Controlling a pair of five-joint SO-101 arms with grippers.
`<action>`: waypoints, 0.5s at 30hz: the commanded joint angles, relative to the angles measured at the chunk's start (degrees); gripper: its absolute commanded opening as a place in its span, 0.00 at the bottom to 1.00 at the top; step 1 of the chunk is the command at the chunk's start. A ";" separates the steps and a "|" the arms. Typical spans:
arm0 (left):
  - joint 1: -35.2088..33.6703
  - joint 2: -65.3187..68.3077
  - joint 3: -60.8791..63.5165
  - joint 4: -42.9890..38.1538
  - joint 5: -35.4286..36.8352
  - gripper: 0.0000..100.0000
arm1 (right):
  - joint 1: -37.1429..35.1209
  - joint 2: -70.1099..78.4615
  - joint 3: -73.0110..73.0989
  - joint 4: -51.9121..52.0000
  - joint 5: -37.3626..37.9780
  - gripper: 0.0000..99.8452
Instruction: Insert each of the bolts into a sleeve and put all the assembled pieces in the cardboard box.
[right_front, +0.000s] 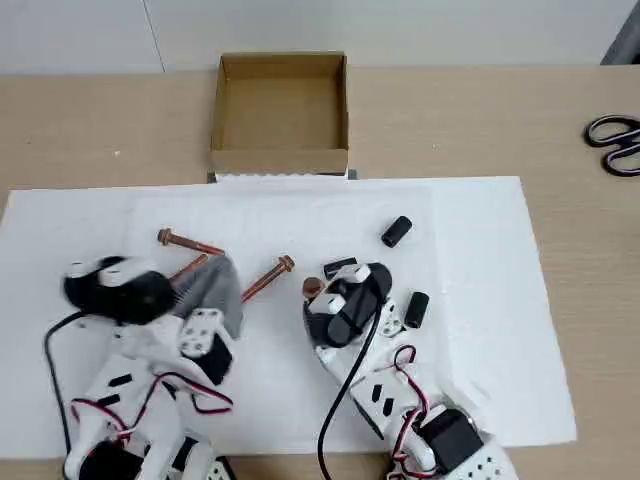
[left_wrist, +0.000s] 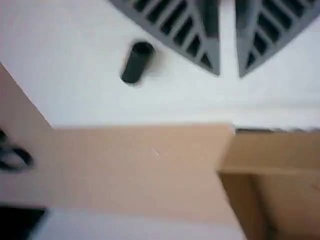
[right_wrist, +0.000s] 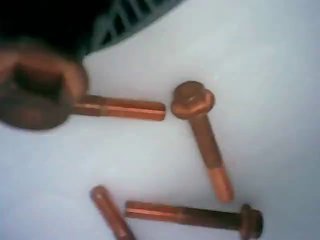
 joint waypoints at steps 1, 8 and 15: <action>-6.33 -0.26 1.63 -2.20 -3.52 0.01 | 3.82 -0.57 -0.79 -1.27 -0.79 0.00; -15.82 -0.35 9.71 -2.02 -11.52 0.01 | 17.10 -0.04 -5.10 4.26 -2.02 0.00; -18.11 -0.44 12.53 0.70 -11.87 0.01 | 20.44 9.98 -20.22 4.53 -4.04 0.00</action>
